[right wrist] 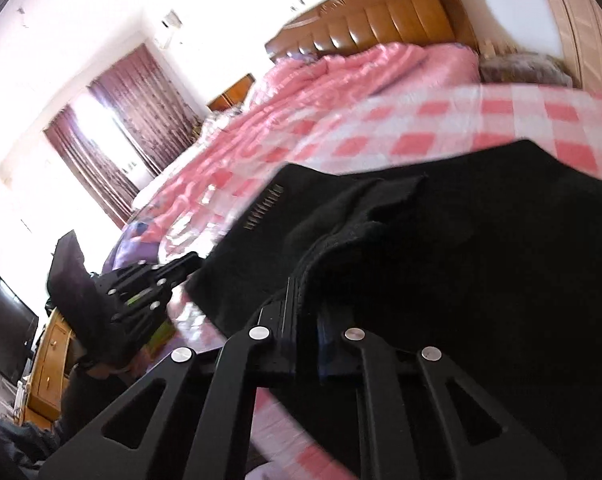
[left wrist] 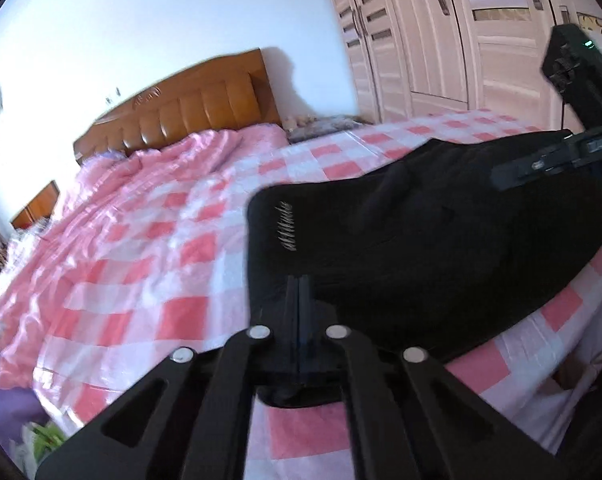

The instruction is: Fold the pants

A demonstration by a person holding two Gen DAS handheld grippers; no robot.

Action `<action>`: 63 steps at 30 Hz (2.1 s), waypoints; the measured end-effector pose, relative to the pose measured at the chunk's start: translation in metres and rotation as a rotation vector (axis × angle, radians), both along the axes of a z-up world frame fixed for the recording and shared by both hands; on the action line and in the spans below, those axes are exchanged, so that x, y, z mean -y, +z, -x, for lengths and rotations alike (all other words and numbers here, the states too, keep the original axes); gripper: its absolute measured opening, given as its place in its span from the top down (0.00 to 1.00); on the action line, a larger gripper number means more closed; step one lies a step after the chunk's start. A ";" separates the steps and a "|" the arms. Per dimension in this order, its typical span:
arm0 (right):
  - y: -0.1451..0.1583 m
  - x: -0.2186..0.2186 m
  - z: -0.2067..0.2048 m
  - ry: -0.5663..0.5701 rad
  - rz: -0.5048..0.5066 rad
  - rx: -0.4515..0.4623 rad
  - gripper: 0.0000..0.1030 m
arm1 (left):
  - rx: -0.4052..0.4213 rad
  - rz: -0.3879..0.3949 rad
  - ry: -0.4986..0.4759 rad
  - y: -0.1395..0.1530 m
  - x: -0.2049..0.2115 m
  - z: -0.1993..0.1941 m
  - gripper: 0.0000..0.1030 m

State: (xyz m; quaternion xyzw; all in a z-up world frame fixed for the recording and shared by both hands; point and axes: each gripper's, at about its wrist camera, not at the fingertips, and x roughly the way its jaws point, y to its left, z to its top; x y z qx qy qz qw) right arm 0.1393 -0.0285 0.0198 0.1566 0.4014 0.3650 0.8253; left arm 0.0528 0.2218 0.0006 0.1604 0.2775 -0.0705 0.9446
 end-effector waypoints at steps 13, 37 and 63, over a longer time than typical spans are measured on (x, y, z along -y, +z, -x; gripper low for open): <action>-0.052 0.040 0.011 -0.052 0.033 -0.142 0.90 | 0.013 0.008 0.035 0.000 0.001 0.008 0.41; -0.062 -0.004 -0.040 0.074 -0.092 -0.315 0.43 | -0.061 0.040 -0.003 -0.022 0.002 -0.001 0.35; 0.080 0.017 -0.024 -0.015 0.023 0.190 0.80 | -0.040 0.210 0.277 -0.020 -0.038 -0.019 0.17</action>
